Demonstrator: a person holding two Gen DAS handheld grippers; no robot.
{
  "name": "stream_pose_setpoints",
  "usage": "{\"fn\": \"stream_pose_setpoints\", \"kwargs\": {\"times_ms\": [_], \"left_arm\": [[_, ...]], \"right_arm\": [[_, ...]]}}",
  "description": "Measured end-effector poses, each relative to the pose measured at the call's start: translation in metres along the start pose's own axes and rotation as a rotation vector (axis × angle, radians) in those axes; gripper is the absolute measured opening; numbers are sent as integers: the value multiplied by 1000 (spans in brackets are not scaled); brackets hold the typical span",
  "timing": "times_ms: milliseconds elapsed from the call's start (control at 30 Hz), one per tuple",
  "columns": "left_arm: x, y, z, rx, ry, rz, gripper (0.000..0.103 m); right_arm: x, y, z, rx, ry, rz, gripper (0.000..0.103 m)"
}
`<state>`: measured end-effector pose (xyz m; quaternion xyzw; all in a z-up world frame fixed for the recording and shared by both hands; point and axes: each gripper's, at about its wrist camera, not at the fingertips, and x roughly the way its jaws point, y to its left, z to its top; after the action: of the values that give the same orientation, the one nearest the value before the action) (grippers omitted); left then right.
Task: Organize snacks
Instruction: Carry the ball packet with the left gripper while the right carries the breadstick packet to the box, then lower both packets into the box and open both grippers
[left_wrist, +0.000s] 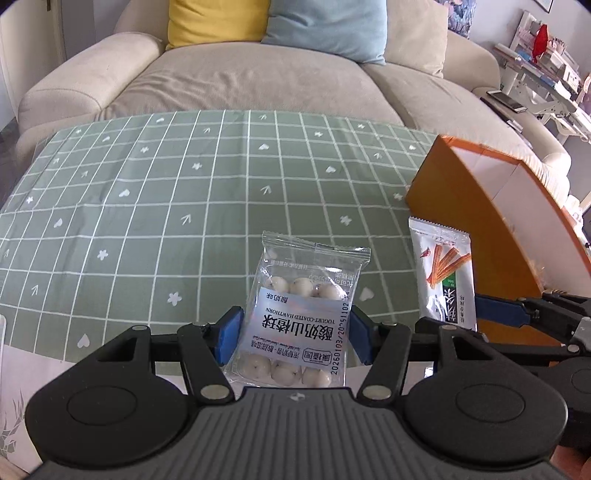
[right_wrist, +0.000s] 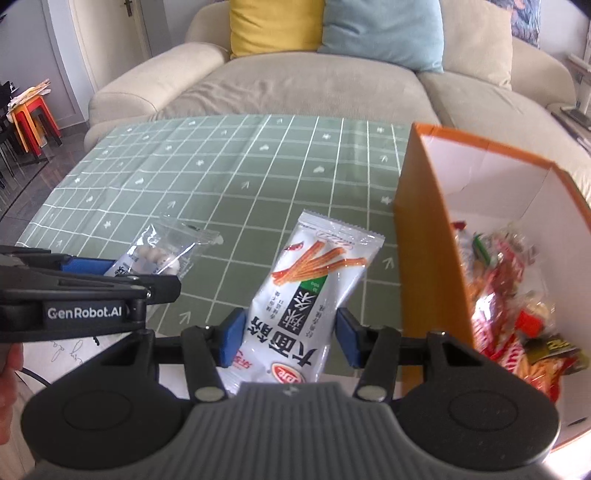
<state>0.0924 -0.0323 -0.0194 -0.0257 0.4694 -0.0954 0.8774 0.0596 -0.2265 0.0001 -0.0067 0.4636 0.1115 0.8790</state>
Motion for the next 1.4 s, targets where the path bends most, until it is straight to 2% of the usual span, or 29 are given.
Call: {"fn": "stream_pose_setpoints", "kwargs": {"times_ms": [267, 500, 700, 833, 1067, 1400], "left_arm": [[-12, -54, 30, 38, -41, -50, 68], [-8, -118, 55, 127, -67, -128, 68], [9, -173, 71, 197, -42, -197, 68], [25, -200, 76, 249, -8, -229, 68], [57, -223, 84, 269, 72, -232, 68], [88, -233, 93, 274, 115, -211, 68]], "right_arm": [[-27, -31, 14, -76, -27, -26, 51], [-51, -89, 22, -99, -36, -102, 51], [-58, -137, 20, -125, 5, -180, 51], [-54, -163, 19, -117, 33, -171, 51], [-31, -191, 23, -142, 73, -144, 51], [-4, -209, 22, -184, 87, -115, 51]]}}
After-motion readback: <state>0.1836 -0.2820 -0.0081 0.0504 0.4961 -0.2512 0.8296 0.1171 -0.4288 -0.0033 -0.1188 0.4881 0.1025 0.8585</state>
